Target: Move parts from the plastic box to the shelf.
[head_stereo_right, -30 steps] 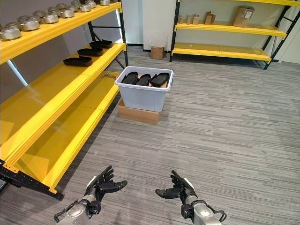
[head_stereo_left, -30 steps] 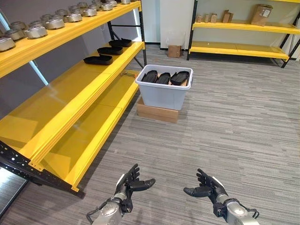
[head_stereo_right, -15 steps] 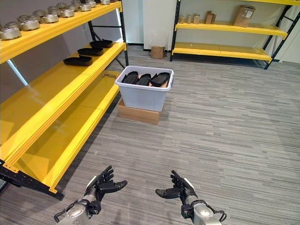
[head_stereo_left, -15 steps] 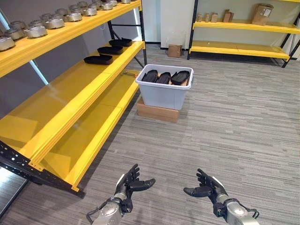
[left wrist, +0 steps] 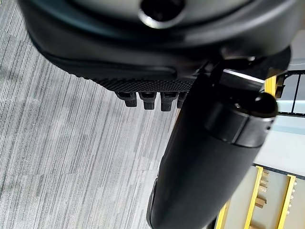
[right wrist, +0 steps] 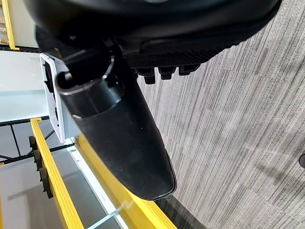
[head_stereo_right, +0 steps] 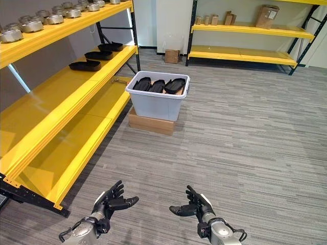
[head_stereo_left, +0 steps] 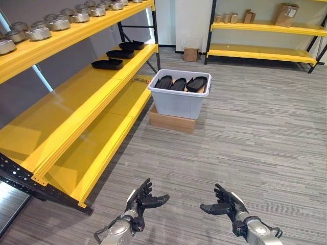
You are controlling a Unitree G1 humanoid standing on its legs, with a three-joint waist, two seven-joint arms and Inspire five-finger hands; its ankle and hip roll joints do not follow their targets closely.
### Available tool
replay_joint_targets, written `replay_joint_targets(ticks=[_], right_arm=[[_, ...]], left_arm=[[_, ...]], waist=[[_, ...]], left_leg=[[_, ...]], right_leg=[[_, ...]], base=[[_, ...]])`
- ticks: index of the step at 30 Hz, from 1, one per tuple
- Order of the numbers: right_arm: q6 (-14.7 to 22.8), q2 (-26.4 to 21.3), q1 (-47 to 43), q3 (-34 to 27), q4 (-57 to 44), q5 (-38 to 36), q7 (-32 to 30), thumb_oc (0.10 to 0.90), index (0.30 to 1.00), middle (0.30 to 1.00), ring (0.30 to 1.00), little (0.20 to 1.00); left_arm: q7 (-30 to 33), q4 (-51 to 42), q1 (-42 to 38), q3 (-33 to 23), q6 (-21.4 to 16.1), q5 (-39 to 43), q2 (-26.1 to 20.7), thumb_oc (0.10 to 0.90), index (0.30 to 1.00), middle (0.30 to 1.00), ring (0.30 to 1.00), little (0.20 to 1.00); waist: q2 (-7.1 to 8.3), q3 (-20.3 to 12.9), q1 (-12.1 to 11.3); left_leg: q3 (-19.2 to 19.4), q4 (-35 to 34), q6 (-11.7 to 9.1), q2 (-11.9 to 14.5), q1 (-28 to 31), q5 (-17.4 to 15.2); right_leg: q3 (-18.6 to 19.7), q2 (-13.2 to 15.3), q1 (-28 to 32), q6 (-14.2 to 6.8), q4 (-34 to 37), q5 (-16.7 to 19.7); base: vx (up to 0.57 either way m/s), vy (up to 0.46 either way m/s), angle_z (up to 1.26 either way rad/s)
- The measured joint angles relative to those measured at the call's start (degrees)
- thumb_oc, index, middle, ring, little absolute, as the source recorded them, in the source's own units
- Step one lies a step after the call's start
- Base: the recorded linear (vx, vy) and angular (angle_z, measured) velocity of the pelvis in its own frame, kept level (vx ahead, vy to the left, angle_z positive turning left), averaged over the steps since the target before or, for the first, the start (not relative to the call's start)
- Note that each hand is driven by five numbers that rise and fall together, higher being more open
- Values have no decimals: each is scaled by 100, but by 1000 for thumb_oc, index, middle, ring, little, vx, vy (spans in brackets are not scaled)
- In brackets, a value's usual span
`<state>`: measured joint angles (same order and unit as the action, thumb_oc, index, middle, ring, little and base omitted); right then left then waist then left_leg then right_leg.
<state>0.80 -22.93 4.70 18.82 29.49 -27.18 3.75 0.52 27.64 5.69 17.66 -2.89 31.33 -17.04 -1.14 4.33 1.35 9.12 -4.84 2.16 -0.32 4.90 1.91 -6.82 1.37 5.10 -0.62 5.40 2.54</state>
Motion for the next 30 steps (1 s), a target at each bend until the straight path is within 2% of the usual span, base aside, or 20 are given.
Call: replay_joint_targets(ticks=[7,10,11,12,13,14,15,16,17,19,20,21,22,23,24,25,27,28,29,30], right_arm=[[14,-13,-37,0,-8,9,0,900,1000,1000,1000,1000],[16,-11,-65,5,-8,5,1,900,1000,1000,1000,1000],[28,-8,-75,-20,-9,1,0,900,1000,1000,1000,1000],[37,-19,-98,-89,-23,-2,-5,900,1000,1000,1000,1000],[38,-10,-34,-109,-53,-3,3,900,1000,1000,1000,1000],[29,21,-4,-94,-59,-4,6,900,1000,1000,1000,1000],[42,31,-13,-91,-72,-7,8,900,1000,1000,1000,1000],[87,31,-93,-124,-98,-7,2,900,1000,1000,1000,1000],[92,50,-34,-148,-182,-9,-2,900,1000,1000,1000,1000],[101,65,2,-148,-216,-10,8,900,1000,1000,1000,1000],[90,63,2,-146,-236,-10,24,900,1000,1000,1000,1000],[89,65,17,-146,-367,-13,58,900,1000,1000,1000,1000],[80,69,8,-135,-413,-13,79,900,1000,1000,1000,1000],[85,90,10,-132,-462,-14,98,900,1000,1000,1000,1000],[93,102,54,-136,-546,-14,98,900,1000,1000,1000,1000],[94,106,79,-152,-604,-12,94,900,1000,1000,1000,1000],[94,107,166,-168,-605,-10,71,900,1000,1000,1000,1000],[91,110,213,-163,-603,-8,72,900,1000,1000,1000,1000],[92,116,247,-168,-606,-1,78,900,1000,1000,1000,1000],[62,116,246,-168,-603,1,81,900,1000,1000,1000,1000]], left_arm=[[-1,-1,-60,0,-1,4,-11,900,1000,1000,1000,1000],[1,-1,-181,4,-2,10,-12,900,1000,1000,1000,1000],[2,21,-287,14,-7,10,-7,900,1000,1000,1000,1000],[-1,77,-410,42,-10,10,18,900,1000,1000,1000,1000],[-10,109,-479,72,-9,9,0,900,1000,1000,1000,1000],[3,103,-495,61,-28,10,-27,900,1000,1000,1000,1000],[9,107,-507,56,-36,9,-42,900,1000,1000,1000,1000],[7,106,-522,62,-49,8,-53,900,1000,1000,1000,1000],[-2,105,-466,80,-51,5,-48,900,1000,1000,1000,1000],[12,121,-388,134,-62,5,-33,900,1000,1000,1000,1000],[-2,120,-353,149,-56,0,-32,900,1000,1000,1000,1000],[-3,116,-389,142,-57,1,-61,900,1000,1000,1000,1000],[6,123,-401,92,-75,2,-67,900,1000,1000,1000,1000],[4,143,-423,35,-75,2,-90,900,1000,1000,1000,1000],[-23,153,-475,30,-75,-1,-145,900,1000,1000,1000,1000],[-85,160,-570,6,-76,0,-212,900,1000,1000,1000,1000],[-97,190,-561,-10,-77,0,-207,900,1000,1000,1000,1000],[-98,190,-514,-14,-83,-1,-201,900,1000,1000,1000,1000],[-109,182,-456,-41,-91,-5,-186,900,1000,1000,1000,1000],[-99,183,-422,-64,-91,-5,-170,900,1000,1000,1000,1000]], waist=[[6,-1,-7],[-12,19,-4],[-29,100,7],[-128,228,23],[-112,265,116],[-21,288,149],[0,333,128],[28,490,140],[6,566,170],[-75,712,155],[-127,730,150],[-148,756,222],[-135,767,172],[-135,786,178],[-78,779,211],[49,802,271],[111,815,331],[114,813,327],[107,777,307],[101,757,287]], left_leg=[[13,24,23,-29,-143,8],[-3,24,104,-76,-266,-17],[-31,17,222,-125,-306,-71],[-96,20,241,-80,-296,-34],[-208,69,263,-147,-308,-18],[-279,77,308,-267,-270,-87],[-292,96,371,-366,-270,-98],[-300,255,473,-426,-290,-162],[-332,336,574,-522,-213,-247],[-318,548,763,-565,-142,-440],[-326,557,790,-558,-144,-462],[-403,562,759,-603,-168,-461],[-385,590,801,-595,-178,-512],[-400,609,760,-533,-191,-561],[-456,583,669,-522,-191,-614],[-486,546,679,-582,-143,-600],[-603,551,535,-624,136,-748],[-615,504,518,-618,372,-845],[-644,494,390,-595,533,-1082],[-639,500,333,-564,701,-1265]], right_leg=[[11,21,-157,-9,-58,16],[16,83,-471,-58,-475,-135],[19,139,-651,-111,-869,-239],[2,182,-929,-214,-1527,-387],[19,328,-1150,-312,-2128,-617],[181,434,-1385,-379,-2660,-726],[240,524,-1696,-414,-3289,-718],[434,644,-2200,-591,-4284,-575],[468,723,-2471,-726,-4801,-437],[448,819,-2625,-688,-5268,-323],[446,769,-2677,-667,-5212,-464],[497,661,-2741,-706,-4653,-613],[604,508,-2801,-690,-4452,-678],[836,242,-2763,-646,-3799,-776],[745,174,-2718,-606,-2878,-701],[577,257,-2689,-576,-1636,-427],[282,472,-2611,-572,-459,53],[179,555,-2591,-528,-370,146],[-22,669,-2579,-570,-324,254],[-356,711,-2461,-591,-211,267]], base=[[4,89,-1],[2,187,2],[4,193,9],[24,134,37],[97,277,50],[88,203,45],[136,258,18],[121,155,16],[191,184,13],[101,49,-2],[258,-6,5],[349,-33,0],[457,-62,4],[211,-57,5],[313,-89,30],[205,-60,40],[399,-141,33],[493,-193,20],[447,-212,-1],[488,-238,6]])
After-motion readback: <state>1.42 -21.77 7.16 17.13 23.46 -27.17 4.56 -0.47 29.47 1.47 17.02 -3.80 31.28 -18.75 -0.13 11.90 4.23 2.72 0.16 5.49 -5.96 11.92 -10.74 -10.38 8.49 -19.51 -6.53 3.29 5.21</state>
